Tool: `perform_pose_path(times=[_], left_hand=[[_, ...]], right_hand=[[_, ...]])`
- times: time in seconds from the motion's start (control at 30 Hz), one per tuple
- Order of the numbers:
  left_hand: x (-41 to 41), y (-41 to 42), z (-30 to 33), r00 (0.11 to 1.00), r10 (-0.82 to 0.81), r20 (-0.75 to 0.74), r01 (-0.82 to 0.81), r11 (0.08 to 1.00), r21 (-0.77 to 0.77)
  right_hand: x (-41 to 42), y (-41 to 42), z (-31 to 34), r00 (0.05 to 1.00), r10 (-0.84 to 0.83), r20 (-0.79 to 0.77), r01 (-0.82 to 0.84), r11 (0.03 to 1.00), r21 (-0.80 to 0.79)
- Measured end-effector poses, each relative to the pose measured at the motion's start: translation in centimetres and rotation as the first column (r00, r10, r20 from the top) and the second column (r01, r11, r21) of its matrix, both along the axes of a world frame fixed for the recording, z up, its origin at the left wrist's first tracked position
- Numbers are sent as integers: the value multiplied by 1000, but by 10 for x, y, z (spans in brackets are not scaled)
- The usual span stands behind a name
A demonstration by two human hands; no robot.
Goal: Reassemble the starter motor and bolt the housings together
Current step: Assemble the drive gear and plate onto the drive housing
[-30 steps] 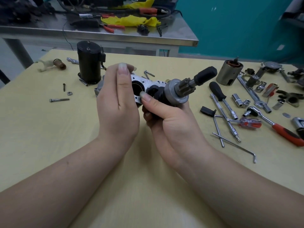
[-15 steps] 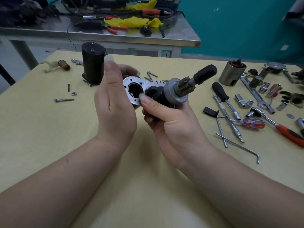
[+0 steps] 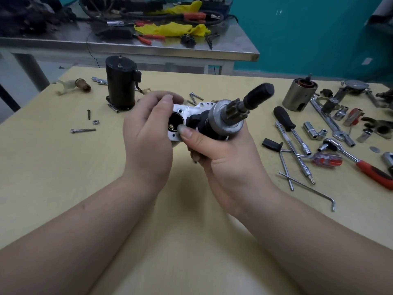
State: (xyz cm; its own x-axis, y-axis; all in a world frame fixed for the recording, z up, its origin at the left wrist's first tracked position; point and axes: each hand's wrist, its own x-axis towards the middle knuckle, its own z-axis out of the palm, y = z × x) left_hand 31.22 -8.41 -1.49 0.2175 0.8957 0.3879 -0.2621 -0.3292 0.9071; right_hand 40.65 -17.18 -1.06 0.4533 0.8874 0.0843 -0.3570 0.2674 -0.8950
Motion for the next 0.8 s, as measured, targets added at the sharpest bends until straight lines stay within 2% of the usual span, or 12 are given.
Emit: perform_pose_path(times=[0.1,0.2,0.3,0.4,0.5,0.63,0.7,0.8], left_hand=[[5,0,-10,1000,-16,-11,14,995,-97],[9,2,-19,997,19,-80,-27,994,-104],[8,5,-26,992,-51,-113,29,983,-182],[8,9,-30,987,-66,-145,39,984,-176],[10,11,-33,983,1,-185,-31,987,-156],[11,10,-32,996,-87,-2,81,935,-344],[10,11,-32,996,-85,-9,77,942,-326],[9,13,-31,989,-105,-101,78,966,-245]], right_hand=[[3,2,-2,998,-51,20,53,997,-61],[5,5,-5,997,-81,21,83,991,-108],[4,8,-10,997,-77,25,80,985,-155],[5,10,-12,996,-85,25,88,981,-171],[7,12,-12,994,-99,50,106,981,-164],[9,15,-11,992,-100,82,113,978,-173],[10,14,-9,990,-100,98,116,976,-182],[10,11,-8,990,-112,86,127,972,-199]])
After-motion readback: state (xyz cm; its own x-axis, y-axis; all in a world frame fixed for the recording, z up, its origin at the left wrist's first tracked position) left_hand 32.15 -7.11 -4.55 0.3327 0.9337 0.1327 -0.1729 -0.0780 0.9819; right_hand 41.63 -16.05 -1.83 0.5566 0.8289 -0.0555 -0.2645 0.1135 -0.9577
